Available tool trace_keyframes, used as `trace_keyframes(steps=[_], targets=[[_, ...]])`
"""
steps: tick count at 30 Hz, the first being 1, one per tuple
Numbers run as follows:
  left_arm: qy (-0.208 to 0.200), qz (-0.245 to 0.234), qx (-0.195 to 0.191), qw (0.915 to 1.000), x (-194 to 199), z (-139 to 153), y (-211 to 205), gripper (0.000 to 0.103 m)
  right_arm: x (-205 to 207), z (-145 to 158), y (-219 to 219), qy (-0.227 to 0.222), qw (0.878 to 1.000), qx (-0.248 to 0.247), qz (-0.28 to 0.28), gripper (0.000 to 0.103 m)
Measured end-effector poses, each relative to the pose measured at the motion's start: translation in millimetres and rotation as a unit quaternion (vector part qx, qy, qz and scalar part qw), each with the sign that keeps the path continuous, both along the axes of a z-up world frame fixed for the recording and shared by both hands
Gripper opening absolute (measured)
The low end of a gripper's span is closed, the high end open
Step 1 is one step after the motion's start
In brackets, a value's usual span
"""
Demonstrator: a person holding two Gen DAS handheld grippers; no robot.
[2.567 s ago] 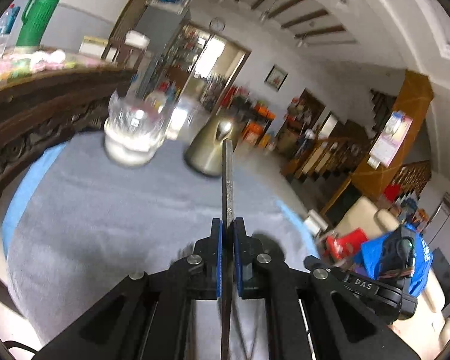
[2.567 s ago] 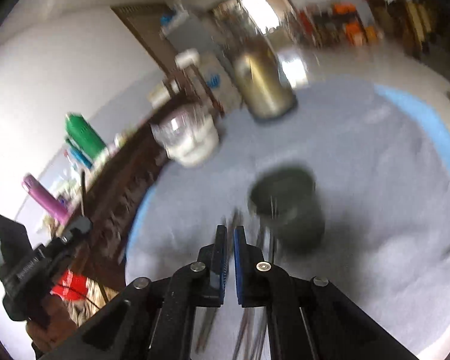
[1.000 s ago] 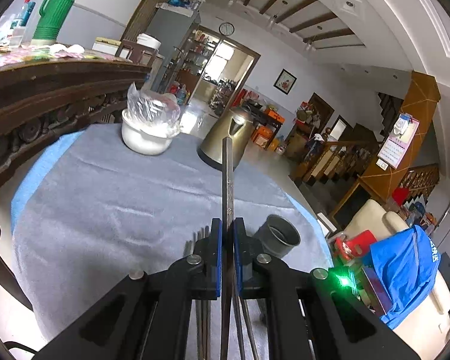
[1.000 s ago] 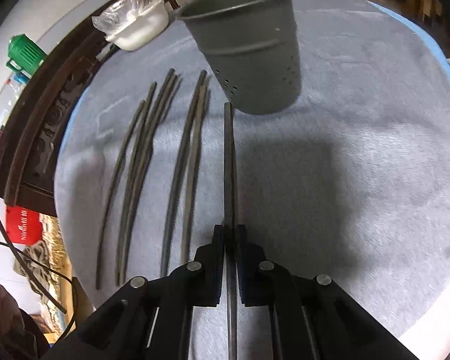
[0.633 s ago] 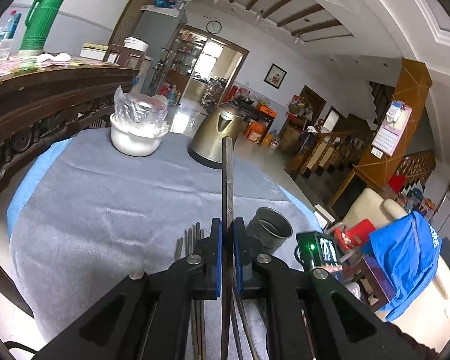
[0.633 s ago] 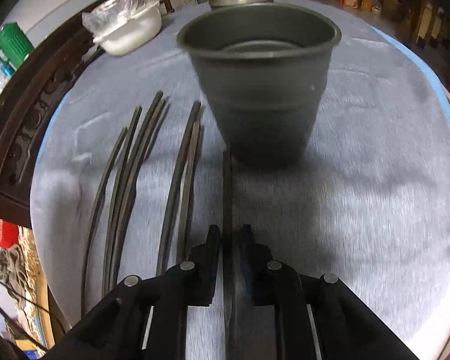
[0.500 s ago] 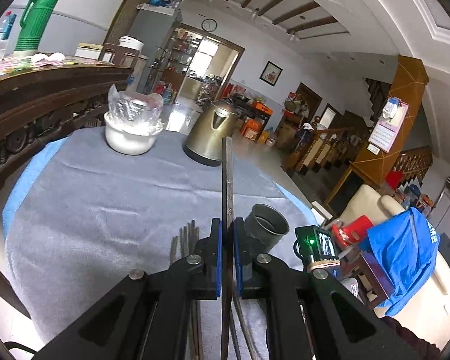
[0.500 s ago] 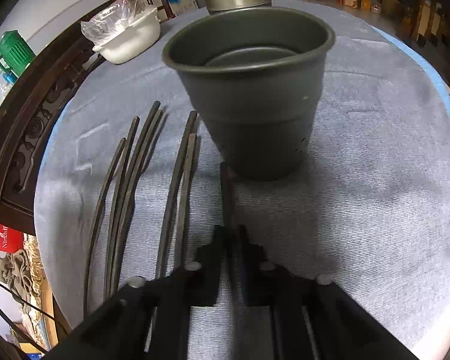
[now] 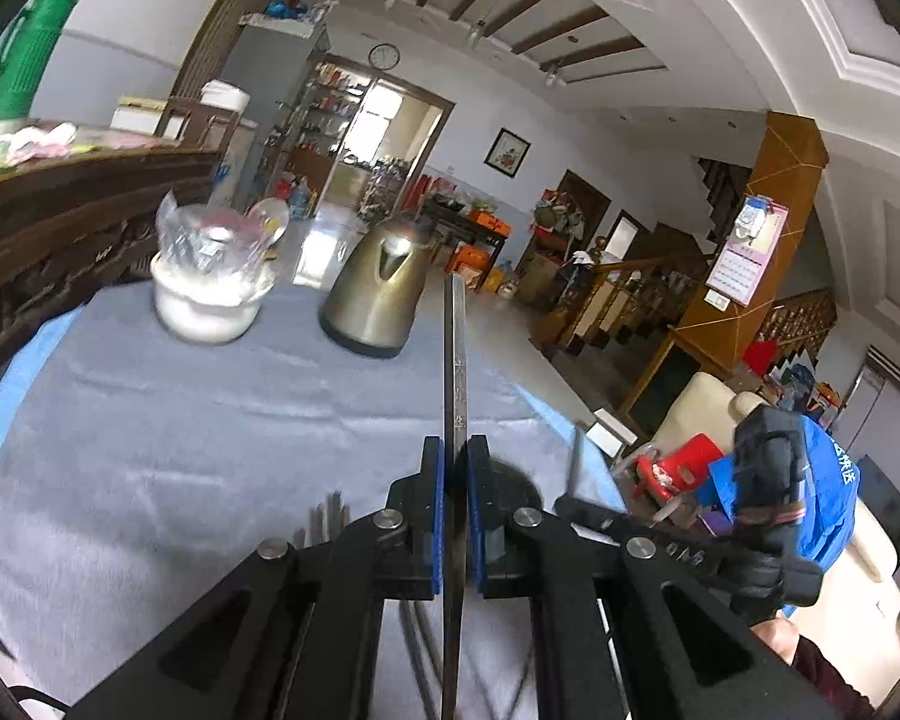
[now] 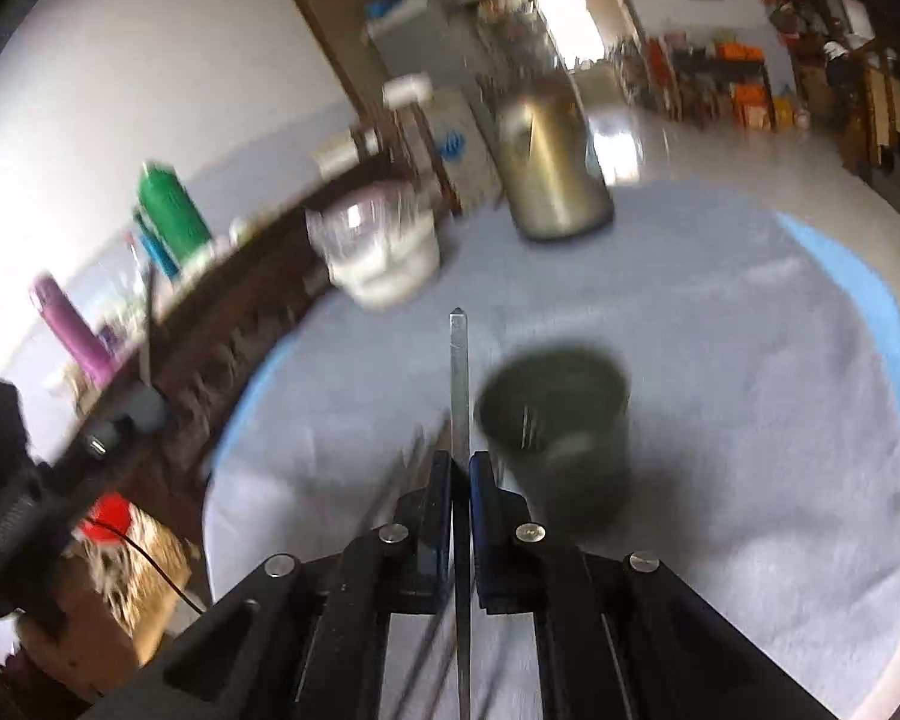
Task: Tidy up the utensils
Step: 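Lower both held chopsticks into the grey cup and open both tools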
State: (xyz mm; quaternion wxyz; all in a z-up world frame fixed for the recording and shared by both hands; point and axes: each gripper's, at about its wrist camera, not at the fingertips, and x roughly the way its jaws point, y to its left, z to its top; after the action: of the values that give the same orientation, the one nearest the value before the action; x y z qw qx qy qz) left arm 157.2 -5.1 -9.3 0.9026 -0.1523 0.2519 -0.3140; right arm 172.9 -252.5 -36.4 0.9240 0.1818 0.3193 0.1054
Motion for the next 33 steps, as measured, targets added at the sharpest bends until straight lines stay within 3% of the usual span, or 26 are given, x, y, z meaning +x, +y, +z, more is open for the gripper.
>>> trace_keyframes(steps=[6,10,14,21,28,33], targets=[[-0.049,-0.003,-0.015,0.9987,25.6,33.8,-22.9,0.007,-7.1,57.0,-34.4,-0.102,0.992,0.04,-0.058,0.007],[-0.077,0.008,-0.044,0.9961,47.9,53.3,-39.8,0.007,-8.9,82.4,-45.8,-0.186,0.974,0.058,-0.114,0.007],[-0.112,0.022,-0.064,0.9914,64.4,61.6,-62.9,0.007,-4.8,96.5,-36.9,-0.243,0.955,0.006,-0.167,0.007],[-0.132,0.042,-0.053,0.989,86.0,37.3,-103.8,0.007,14.1,73.4,-23.2,-0.219,0.959,-0.037,-0.173,0.007],[-0.095,0.06,-0.019,0.9935,101.8,-8.0,-118.3,0.007,12.0,48.5,-26.5,-0.179,0.969,-0.033,-0.167,0.007],[-0.076,0.038,0.007,0.9964,90.4,-16.2,-115.7,0.007,7.5,35.8,-28.1,-0.15,0.977,-0.022,-0.152,0.008]])
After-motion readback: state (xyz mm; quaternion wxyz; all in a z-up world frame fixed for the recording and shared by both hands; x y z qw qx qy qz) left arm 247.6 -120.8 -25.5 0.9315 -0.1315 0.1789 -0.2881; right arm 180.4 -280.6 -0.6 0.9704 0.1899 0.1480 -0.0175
